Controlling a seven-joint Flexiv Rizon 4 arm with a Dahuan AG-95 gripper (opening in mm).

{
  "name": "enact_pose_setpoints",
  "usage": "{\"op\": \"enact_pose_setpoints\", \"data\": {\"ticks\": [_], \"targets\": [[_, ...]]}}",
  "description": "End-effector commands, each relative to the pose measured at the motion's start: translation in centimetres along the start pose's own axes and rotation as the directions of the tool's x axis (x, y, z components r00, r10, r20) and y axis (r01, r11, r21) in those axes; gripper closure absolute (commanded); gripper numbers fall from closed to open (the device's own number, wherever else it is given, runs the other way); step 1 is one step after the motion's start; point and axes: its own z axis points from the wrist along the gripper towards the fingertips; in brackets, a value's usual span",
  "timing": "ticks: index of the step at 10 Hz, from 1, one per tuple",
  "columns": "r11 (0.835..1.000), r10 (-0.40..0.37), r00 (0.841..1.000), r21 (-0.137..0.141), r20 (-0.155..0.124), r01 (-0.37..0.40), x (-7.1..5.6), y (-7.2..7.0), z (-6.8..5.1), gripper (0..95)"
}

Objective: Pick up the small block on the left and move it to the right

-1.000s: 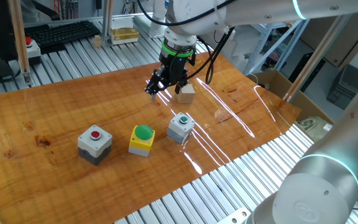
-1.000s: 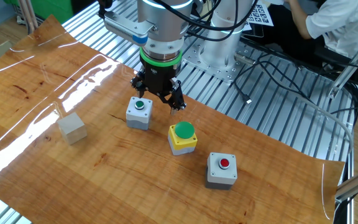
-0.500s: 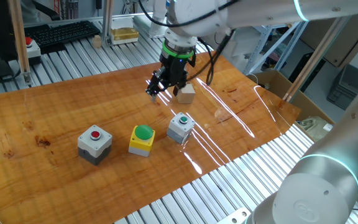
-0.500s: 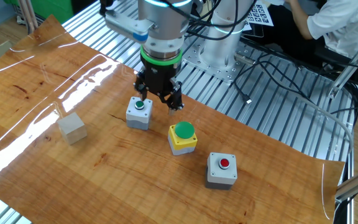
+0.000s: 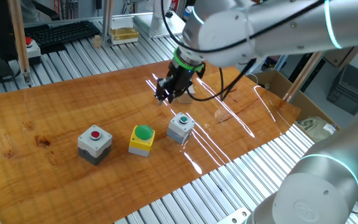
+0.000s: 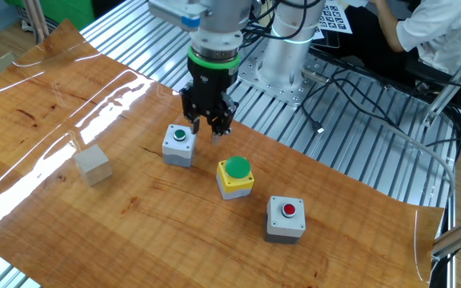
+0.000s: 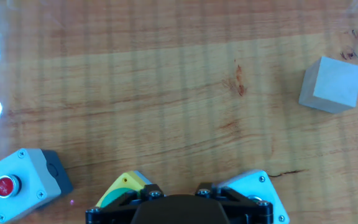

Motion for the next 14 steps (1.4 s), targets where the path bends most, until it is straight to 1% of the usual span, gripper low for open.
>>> {"op": "enact_pose_setpoints", "data": {"ticks": [1, 4, 5, 6, 7, 8, 9, 10, 11, 12, 13, 14], "targets": [[0.998, 0.009, 1.0, 0.063, 0.001, -0.009, 0.1, 0.1, 0.3, 95.0], [0.998, 0.009, 1.0, 0.065, 0.0, -0.009, 0.2, 1.1, 0.8, 95.0], [0.996, 0.016, 0.999, 0.087, -0.046, -0.012, 0.2, 1.3, 0.9, 95.0], [0.996, 0.012, 0.997, 0.086, -0.08, -0.005, 0.2, 1.4, 1.0, 95.0], [0.996, 0.005, 0.995, 0.088, -0.099, 0.004, 0.2, 1.4, 1.0, 95.0], [0.995, 0.018, 0.992, 0.095, -0.125, -0.006, 0.1, 1.4, 1.0, 95.0], [0.991, 0.074, 0.986, 0.123, -0.146, -0.056, 0.0, 1.5, 1.1, 95.0], [0.99, 0.074, 0.984, 0.131, -0.16, -0.053, 0.0, 1.6, 1.3, 95.0], [0.991, 0.05, 0.984, 0.128, -0.172, -0.028, -0.3, 1.6, 1.5, 95.0], [0.992, 0.028, 0.984, 0.128, -0.175, -0.006, -0.6, 1.6, 1.6, 95.0], [0.992, 0.007, 0.984, 0.123, -0.177, 0.015, -1.2, 1.6, 1.9, 95.0], [0.995, -0.007, 0.984, 0.101, -0.179, 0.026, -1.7, 1.6, 2.0, 95.0]]}}
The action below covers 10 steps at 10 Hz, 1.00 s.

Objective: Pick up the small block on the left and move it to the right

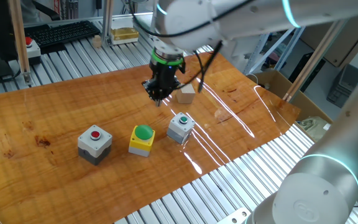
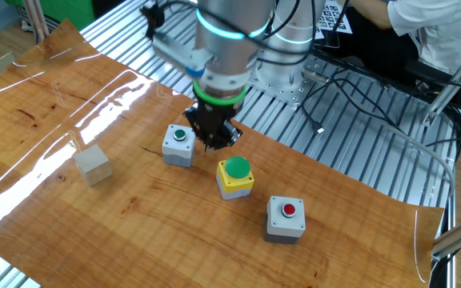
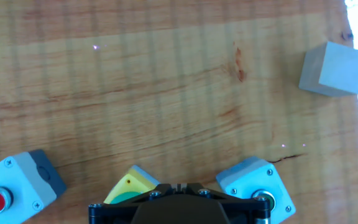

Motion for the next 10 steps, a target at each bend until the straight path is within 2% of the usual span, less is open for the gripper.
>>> {"op": "enact_pose_setpoints", "data": {"ticks": [1, 4, 5, 7, 9, 10], "targets": [[0.995, -0.079, 0.997, -0.054, 0.024, 0.08, -1.2, -0.2, -0.1, 95.0], [0.991, -0.122, 0.992, -0.048, 0.022, 0.123, -2.9, -1.1, 0.0, 95.0], [0.988, -0.145, 0.989, -0.047, 0.025, 0.146, -3.5, -1.9, 0.4, 95.0], [0.984, -0.172, 0.985, -0.038, 0.025, 0.173, -4.7, -3.0, 0.3, 95.0], [0.984, -0.171, 0.985, -0.037, 0.029, 0.172, -5.7, -4.1, 0.2, 95.0], [0.984, -0.173, 0.985, -0.038, 0.026, 0.174, -6.4, -5.2, 0.2, 95.0]]}}
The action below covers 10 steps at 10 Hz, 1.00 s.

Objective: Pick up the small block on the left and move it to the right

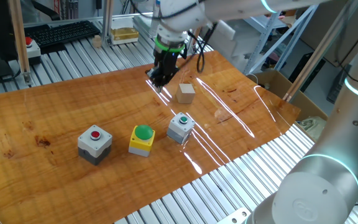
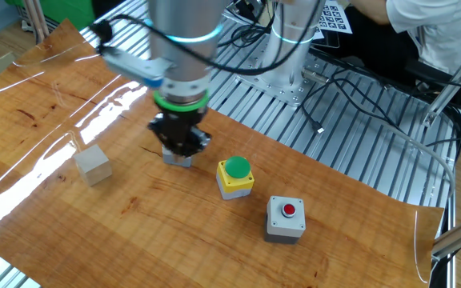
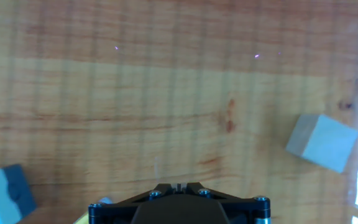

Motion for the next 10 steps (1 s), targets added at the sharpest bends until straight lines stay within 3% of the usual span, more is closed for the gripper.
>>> {"op": "enact_pose_setpoints", "data": {"ticks": [1, 6, 7, 8, 10], "targets": [[1.0, 0.003, 1.0, -0.011, 0.0, -0.003, -0.3, -1.6, -0.1, 95.0], [0.999, -0.037, 0.999, -0.012, -0.001, 0.037, -0.8, -4.1, 1.5, 95.0], [0.999, -0.036, 0.999, -0.009, -0.003, 0.036, -1.2, -4.8, 1.9, 76.0], [0.999, -0.035, 0.999, -0.009, -0.004, 0.035, -1.3, -5.1, 2.0, 76.0], [1.0, -0.029, 1.0, -0.001, -0.001, 0.029, -1.4, -5.7, 2.1, 38.0]]}}
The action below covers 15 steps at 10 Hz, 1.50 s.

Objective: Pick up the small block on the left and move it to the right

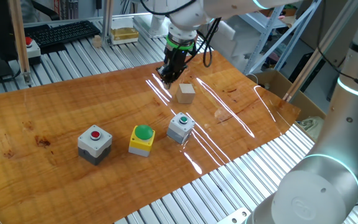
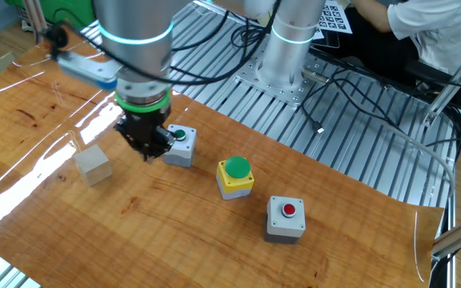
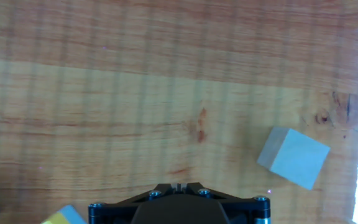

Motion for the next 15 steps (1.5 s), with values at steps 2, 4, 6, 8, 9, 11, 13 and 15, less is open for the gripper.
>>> {"op": "enact_pose_setpoints", "data": {"ticks": [2, 4, 6, 8, 9, 11, 13, 15], "targets": [[1.0, -0.008, 1.0, 0.009, 0.001, 0.008, 0.0, -2.1, 0.3, 38.0], [1.0, -0.016, 1.0, 0.01, 0.0, 0.016, 0.0, -3.5, 0.5, 38.0], [1.0, -0.02, 1.0, 0.009, 0.0, 0.02, -0.5, -5.1, 0.8, 19.0], [1.0, -0.022, 1.0, 0.008, -0.004, 0.022, -1.1, -6.3, 1.1, 19.0], [1.0, -0.02, 1.0, -0.001, -0.008, 0.02, -1.3, -7.2, 1.2, 19.0], [1.0, 0.002, 1.0, 0.0, 0.006, -0.002, -1.0, -8.4, 3.0, 19.0], [1.0, 0.0, 1.0, 0.005, 0.006, 0.0, -0.4, -8.7, 4.3, 19.0], [1.0, 0.013, 1.0, 0.004, -0.005, -0.013, -0.3, -8.8, 4.3, 19.0]]}}
